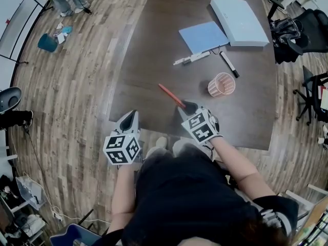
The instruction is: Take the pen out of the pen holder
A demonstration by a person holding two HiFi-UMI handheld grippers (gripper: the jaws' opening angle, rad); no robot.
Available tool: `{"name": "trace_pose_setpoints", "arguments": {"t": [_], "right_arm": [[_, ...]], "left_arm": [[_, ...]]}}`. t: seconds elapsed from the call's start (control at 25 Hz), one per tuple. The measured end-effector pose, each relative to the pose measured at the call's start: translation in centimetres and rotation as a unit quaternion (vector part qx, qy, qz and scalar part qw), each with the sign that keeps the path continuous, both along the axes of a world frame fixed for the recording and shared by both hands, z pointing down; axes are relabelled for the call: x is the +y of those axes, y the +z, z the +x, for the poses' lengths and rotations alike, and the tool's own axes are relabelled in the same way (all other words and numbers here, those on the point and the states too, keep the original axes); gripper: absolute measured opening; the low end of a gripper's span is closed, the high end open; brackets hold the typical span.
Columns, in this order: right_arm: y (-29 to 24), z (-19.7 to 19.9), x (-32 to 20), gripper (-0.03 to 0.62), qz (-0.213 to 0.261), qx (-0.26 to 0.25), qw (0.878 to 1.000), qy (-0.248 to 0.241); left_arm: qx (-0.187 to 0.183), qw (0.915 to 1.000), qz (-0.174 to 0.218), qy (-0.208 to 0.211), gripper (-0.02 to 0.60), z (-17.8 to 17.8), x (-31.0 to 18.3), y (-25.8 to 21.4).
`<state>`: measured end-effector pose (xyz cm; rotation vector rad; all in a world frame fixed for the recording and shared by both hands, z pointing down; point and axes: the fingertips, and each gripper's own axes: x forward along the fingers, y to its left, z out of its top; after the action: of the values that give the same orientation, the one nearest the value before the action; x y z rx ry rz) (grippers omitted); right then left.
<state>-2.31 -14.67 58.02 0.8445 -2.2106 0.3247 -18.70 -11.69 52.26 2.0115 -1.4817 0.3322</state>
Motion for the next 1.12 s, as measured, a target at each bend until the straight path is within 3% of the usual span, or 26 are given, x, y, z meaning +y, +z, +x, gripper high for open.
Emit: {"name": "trace_pose_setpoints", "arguments": {"t": [0.52,0.76,1.12], "right_arm": [[-4.6,0.8,-0.6,0.036,0.028,-0.061,0.997,0.045],[-8.6,2.2,-1.1,0.018,0.059,-0.114,0.988,0.090],[-12.3,4.3,-0.8,0.018,0.083,-0.150,0.975,0.139]], "left_arm": [[-0.005,0.9995,0.021,0.024,0.028,1.1,-1.3,-1.8],[0.006,0.9985,0.043,0.033,0.028,2.0,-2.1,-4.0],[0.006,0.9953,0.071,0.066,0.028,3.9,-3.2,-6.6]]}}
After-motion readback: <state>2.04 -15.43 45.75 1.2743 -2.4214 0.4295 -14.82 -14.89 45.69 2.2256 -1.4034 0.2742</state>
